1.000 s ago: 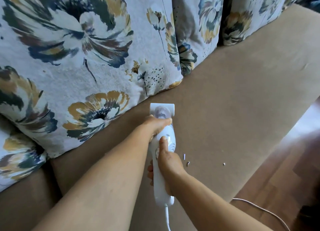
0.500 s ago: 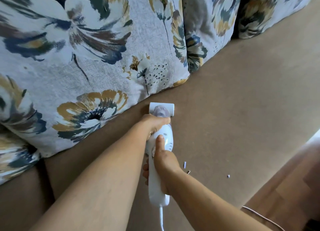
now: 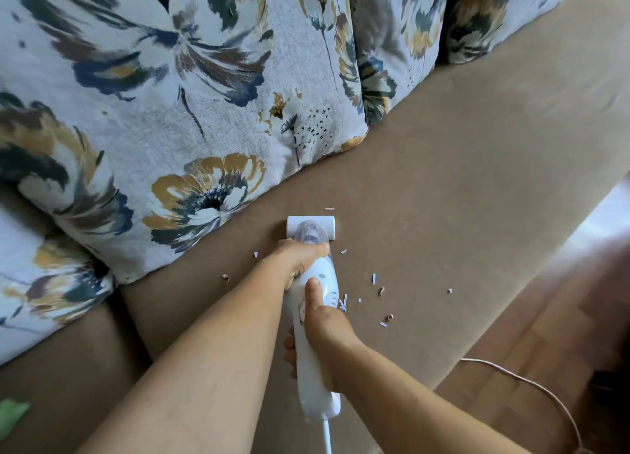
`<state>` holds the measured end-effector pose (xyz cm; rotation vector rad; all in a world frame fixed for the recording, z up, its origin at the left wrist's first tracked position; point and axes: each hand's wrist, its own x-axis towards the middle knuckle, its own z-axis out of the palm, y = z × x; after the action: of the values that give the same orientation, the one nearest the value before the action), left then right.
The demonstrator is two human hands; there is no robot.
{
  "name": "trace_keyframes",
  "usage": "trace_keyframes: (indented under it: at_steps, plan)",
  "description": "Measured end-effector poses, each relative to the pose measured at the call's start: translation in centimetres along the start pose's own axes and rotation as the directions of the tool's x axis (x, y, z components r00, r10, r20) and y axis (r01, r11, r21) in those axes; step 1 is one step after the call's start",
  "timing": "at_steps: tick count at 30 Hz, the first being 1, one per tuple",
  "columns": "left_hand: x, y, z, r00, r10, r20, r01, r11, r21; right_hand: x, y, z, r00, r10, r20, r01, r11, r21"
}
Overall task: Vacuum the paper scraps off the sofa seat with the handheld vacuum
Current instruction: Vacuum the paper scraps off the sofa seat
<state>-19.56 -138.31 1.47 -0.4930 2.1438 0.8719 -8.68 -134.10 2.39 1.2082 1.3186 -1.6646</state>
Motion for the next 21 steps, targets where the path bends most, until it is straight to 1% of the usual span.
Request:
trace_keyframes:
  at_steps: [4, 8, 12, 15, 19, 21]
  plan:
    - [-2.2, -3.0, 0.3, 1.0, 0.024, 0.016, -0.024, 0.999, 0.045, -1.6, 3.5, 1.1, 1.0, -0.023, -0.016, 0.023, 0.999, 0.031]
    - [-4.0, -5.8, 0.8, 0.998, -0.007, 0.055, 0.004, 0.999, 0.054, -3.1, 6.8, 2.0, 1.0, -0.018, -0.021, 0.019, 0.998, 0.052]
    - [-5.5, -8.6, 1.2, 0.996, -0.005, 0.09, 0.0, 0.998, 0.059, -4.4, 9.9, 3.2, 0.998, -0.038, -0.046, 0.041, 0.997, 0.063]
    - [-6.4, -9.7, 1.3, 0.997, 0.009, 0.08, -0.011, 1.0, 0.026, -5.5, 11.1, 3.6, 0.996, -0.055, -0.065, 0.06, 0.995, 0.076]
    - [-7.8, -9.5, 0.6, 0.997, 0.027, 0.066, -0.029, 0.999, 0.026, -6.7, 11.4, 3.6, 0.991, -0.094, -0.094, 0.1, 0.993, 0.066]
    - [-7.7, -8.7, 0.5, 0.995, 0.077, 0.065, -0.077, 0.997, -0.002, -6.9, 10.9, 3.4, 0.987, -0.122, -0.103, 0.128, 0.99, 0.054]
